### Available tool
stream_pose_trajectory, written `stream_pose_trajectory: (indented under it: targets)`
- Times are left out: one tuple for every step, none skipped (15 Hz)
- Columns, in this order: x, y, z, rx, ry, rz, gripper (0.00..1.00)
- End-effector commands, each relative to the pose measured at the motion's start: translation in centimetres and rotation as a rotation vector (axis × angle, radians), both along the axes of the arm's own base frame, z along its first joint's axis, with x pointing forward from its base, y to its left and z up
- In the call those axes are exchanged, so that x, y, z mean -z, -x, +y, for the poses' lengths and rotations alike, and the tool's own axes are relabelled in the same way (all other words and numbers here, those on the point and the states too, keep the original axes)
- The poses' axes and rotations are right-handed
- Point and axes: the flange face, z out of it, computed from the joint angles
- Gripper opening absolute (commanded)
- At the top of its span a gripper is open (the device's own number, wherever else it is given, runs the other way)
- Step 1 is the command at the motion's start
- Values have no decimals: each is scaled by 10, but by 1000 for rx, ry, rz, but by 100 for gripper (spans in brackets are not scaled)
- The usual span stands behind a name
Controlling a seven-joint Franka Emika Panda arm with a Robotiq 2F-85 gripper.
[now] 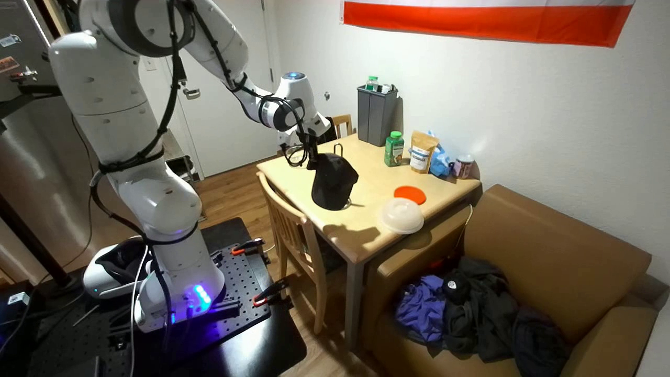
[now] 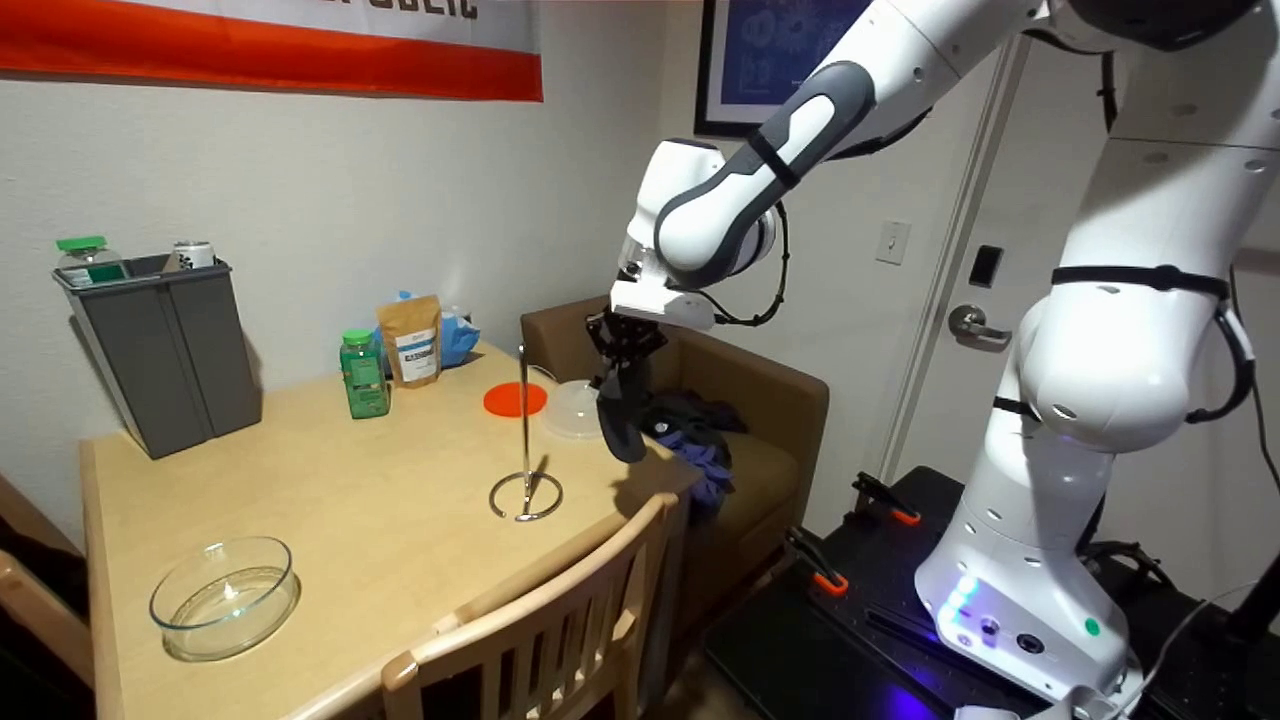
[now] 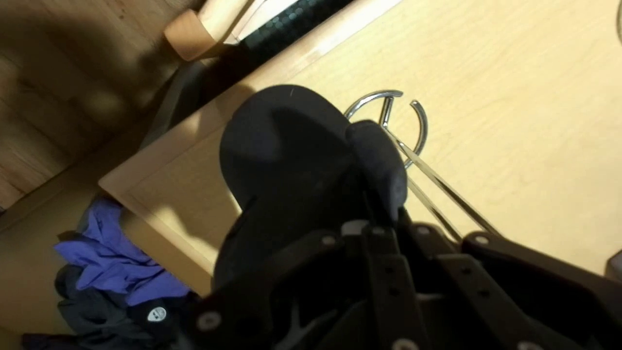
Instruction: Pick up the cap from the table and put it on the metal stand.
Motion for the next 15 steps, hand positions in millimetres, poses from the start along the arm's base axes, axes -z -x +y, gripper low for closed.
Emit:
stream_pose_trajectory:
  targets:
    - [-44,16,12,-43,26,-71,1]
    - [-55,16,18,-63,41,-87,1]
    - [-65,16,24,-80,56,-101,1]
    - [-73,16,29,-92,72,-111,1]
    - [-81,15,34,-108,90,-118,1]
    - [-89,15,39,-118,102,-122,1]
    - [-95,13,43,-137,114,-125,1]
    - [-102,12,47,-150,121,-128,1]
    - [-107,8,52,-164,125,-128,1]
    - [-112,5,56,-175,130,-127,1]
    - [-116,-1,61,-192,132,-124,1]
    - [-119,-5,67,-210,131,-119,1]
    - [-120,-11,73,-223,134,-111,1]
    - [-121,-16,77,-238,137,-105,1]
    - [-121,-22,83,-252,143,-95,1]
